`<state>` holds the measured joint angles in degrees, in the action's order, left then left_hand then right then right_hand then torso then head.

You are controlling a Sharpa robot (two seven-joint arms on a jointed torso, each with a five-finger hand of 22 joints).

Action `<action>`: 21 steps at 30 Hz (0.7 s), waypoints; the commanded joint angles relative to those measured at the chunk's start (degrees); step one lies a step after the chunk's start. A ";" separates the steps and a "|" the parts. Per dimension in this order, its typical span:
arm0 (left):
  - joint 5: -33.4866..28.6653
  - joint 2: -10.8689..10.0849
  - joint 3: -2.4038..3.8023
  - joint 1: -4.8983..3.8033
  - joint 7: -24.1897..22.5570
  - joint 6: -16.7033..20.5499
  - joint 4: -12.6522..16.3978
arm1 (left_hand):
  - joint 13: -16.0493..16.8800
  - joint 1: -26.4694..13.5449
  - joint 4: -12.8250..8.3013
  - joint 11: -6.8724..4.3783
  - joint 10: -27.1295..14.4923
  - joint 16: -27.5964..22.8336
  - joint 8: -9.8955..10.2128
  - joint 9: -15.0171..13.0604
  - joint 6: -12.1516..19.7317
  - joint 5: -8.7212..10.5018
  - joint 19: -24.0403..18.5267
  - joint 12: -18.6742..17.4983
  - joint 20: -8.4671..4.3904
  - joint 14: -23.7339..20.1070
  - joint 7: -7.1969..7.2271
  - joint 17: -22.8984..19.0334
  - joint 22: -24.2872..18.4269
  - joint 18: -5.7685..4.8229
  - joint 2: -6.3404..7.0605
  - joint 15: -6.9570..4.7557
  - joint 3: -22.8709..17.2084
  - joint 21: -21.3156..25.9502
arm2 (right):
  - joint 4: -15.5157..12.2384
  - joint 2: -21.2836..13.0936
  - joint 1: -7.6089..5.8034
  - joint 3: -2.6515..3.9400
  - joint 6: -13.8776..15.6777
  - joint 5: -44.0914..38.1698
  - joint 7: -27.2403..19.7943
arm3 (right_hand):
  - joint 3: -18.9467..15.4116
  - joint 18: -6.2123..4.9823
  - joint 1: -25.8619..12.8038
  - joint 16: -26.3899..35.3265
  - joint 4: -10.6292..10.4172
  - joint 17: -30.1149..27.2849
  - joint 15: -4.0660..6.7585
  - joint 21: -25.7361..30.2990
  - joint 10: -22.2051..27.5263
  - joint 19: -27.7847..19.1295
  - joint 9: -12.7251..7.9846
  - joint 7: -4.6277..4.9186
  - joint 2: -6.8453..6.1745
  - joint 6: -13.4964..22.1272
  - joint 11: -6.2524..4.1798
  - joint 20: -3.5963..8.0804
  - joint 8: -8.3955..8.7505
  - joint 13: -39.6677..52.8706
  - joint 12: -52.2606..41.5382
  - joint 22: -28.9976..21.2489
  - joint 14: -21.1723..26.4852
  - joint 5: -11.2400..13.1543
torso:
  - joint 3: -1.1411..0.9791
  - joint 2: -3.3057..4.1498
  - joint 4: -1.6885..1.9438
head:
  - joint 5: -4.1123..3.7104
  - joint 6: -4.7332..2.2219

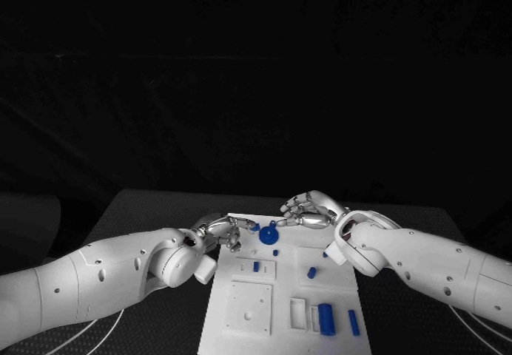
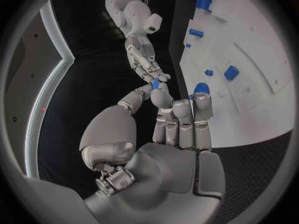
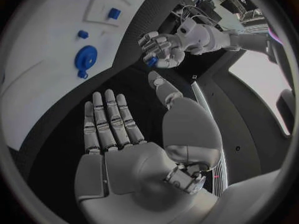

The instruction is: Assemble the parts on the task board

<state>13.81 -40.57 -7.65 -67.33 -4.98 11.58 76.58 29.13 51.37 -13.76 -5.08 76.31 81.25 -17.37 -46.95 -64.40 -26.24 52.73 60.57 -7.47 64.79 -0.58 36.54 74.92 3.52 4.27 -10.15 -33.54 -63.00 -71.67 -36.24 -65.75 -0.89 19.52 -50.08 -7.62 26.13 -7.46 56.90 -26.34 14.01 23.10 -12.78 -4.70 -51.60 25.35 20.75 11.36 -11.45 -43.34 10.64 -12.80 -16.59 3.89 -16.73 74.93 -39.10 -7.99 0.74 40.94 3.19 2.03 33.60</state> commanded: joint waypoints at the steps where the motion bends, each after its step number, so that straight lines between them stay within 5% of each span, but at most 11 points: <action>1: 14.45 -0.08 0.06 -0.07 3.37 5.76 0.14 | -0.01 2.82 -2.15 -0.72 -0.52 0.31 -0.07 -0.73 -3.48 -0.44 -0.15 0.05 -7.59 -0.40 0.06 -0.10 0.84 -0.52 -2.01 -1.38 -1.65 -0.39 | 1.32 -0.66 -0.46 0.60 2.16 2.24 -2.57 | -0.11 0.51 -0.23 -0.33 -0.46 -0.06 0.08 -0.62 0.14 -0.24 0.21 1.30 0.05 0.11 0.19 0.18 -0.60 0.12 0.19 1.60 0.24 -0.83 | -0.06 -0.09 -0.07 | 0.10 0.06; 6: 25.98 -0.03 0.05 -0.48 9.03 7.43 0.03 | -0.05 3.13 -2.27 -0.95 -0.20 0.41 -0.04 -0.86 -3.92 -1.42 0.14 0.07 -7.69 -0.11 0.27 -0.15 0.80 -0.45 -1.82 -1.59 -1.63 -0.52 | 4.79 -0.91 -1.84 1.63 2.93 5.01 -3.71 | -0.53 0.48 -0.05 -1.42 -0.61 -0.03 0.66 -1.72 -1.16 0.56 0.57 1.07 1.14 -0.92 -0.07 0.58 -1.51 0.26 -0.52 1.52 -1.11 -2.59 | -0.16 -0.23 -0.14 | 0.11 0.36; 11: 36.81 0.38 -0.48 -1.48 19.65 6.53 0.46 | -0.22 3.49 -2.27 -1.18 0.35 0.45 0.02 -0.98 -4.44 -2.20 0.50 -0.08 -7.80 0.41 0.50 -0.27 0.70 -0.36 -1.56 -1.75 -1.76 -0.58 | 8.34 -0.71 -3.85 1.77 2.77 5.36 -4.56 | -1.14 -0.08 -0.31 -2.44 0.08 -0.18 1.53 -2.64 -2.79 2.39 0.74 0.46 2.46 -2.36 -0.73 0.92 -2.32 0.25 -1.22 1.36 -3.14 -4.10 | -0.39 -0.62 -0.26 | 0.23 1.41; 17: 44.62 0.76 -4.05 -2.63 25.92 5.26 1.93 | -0.50 3.43 -2.10 -1.38 1.26 0.51 0.12 -1.08 -5.14 -3.39 0.96 -0.36 -7.88 1.18 0.71 -0.45 0.56 -0.30 -1.14 -1.83 -1.81 -0.61 | 11.16 0.15 -4.98 1.85 1.56 5.03 -5.09 | -1.12 -1.05 -0.64 -3.67 0.99 -0.33 2.93 -3.12 -5.95 4.90 0.96 -0.63 3.91 -4.99 -1.99 1.12 -3.48 0.39 -2.32 1.09 -6.23 -5.35 | -0.63 -0.85 -0.21 | 0.20 2.41; 21: 48.25 1.09 -4.85 -2.80 28.10 4.83 2.54 | -0.63 3.34 -2.01 -1.51 1.80 0.56 0.19 -1.13 -5.59 -4.11 1.29 -0.50 -7.93 1.65 0.83 -0.54 0.50 -0.24 -0.93 -1.87 -1.83 -0.66 | 12.05 0.76 -5.12 1.87 1.35 5.01 -5.12 | -0.93 -1.72 -1.76 -4.37 1.53 -0.67 4.30 -2.46 -8.55 6.23 1.11 -1.55 4.89 -6.97 -2.94 0.96 -4.15 0.22 -1.94 0.51 -9.74 -5.94 | -0.68 -0.80 -0.16 | 0.54 2.96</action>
<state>55.01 -39.63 -12.48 -70.05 18.20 16.96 78.82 28.55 52.19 -13.93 -6.61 77.84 81.47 -17.24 -47.02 -64.72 -30.19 53.67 60.31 -7.58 64.79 -0.49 36.09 74.93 3.53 5.09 -10.15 -33.38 -63.44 -59.78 -35.62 -70.84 0.99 21.74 -45.38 -11.32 25.16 -8.42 55.28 -30.58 15.27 22.44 -8.61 -7.42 -59.86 31.44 21.83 9.81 -6.83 -50.04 7.73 -11.89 -20.42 4.19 -18.89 74.92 -48.48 -13.66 0.16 40.18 2.97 2.36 36.19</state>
